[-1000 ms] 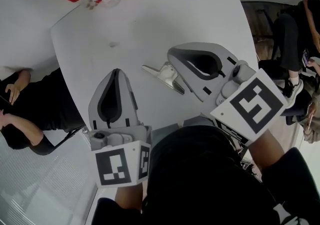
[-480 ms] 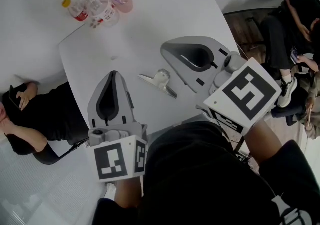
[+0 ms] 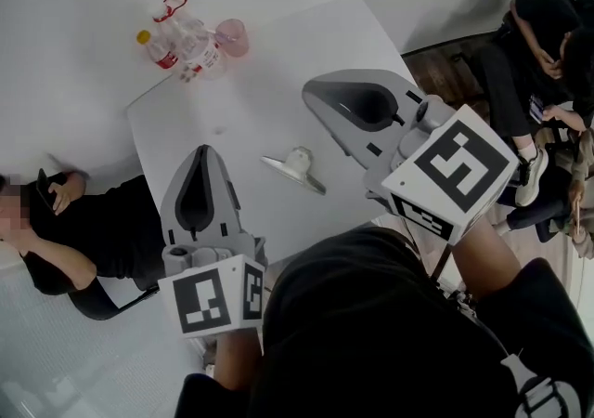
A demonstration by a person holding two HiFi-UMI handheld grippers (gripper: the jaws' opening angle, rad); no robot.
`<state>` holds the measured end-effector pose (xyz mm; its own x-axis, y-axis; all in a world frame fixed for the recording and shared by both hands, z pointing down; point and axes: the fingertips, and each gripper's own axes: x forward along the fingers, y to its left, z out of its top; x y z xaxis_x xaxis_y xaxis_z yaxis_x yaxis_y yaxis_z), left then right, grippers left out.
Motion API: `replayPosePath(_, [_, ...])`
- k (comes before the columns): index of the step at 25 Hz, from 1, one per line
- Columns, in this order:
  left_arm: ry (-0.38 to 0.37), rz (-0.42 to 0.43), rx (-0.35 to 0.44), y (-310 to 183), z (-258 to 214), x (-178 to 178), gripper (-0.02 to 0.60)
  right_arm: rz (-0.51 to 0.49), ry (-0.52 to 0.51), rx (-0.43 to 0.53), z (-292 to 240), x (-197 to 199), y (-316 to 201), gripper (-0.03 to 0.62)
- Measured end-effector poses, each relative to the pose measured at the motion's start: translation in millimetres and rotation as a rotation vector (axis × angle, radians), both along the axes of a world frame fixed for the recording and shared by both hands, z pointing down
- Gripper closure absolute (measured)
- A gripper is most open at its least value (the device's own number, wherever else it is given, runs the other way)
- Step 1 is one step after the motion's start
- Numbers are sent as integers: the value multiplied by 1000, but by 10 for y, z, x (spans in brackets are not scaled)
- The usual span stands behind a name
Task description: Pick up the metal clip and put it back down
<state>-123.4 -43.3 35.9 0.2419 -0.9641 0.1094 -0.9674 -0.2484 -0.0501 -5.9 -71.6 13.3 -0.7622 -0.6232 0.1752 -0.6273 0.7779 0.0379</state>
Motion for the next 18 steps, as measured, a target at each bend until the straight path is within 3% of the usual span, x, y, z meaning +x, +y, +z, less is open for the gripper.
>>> replayPosePath(8, [-11, -17, 43, 243, -150, -106, 561, 35, -20, 86, -316, 139, 185, 576])
replayPosePath(18, [-22, -18, 57, 303, -208, -154, 561, 77, -46, 111, -442, 337, 255, 576])
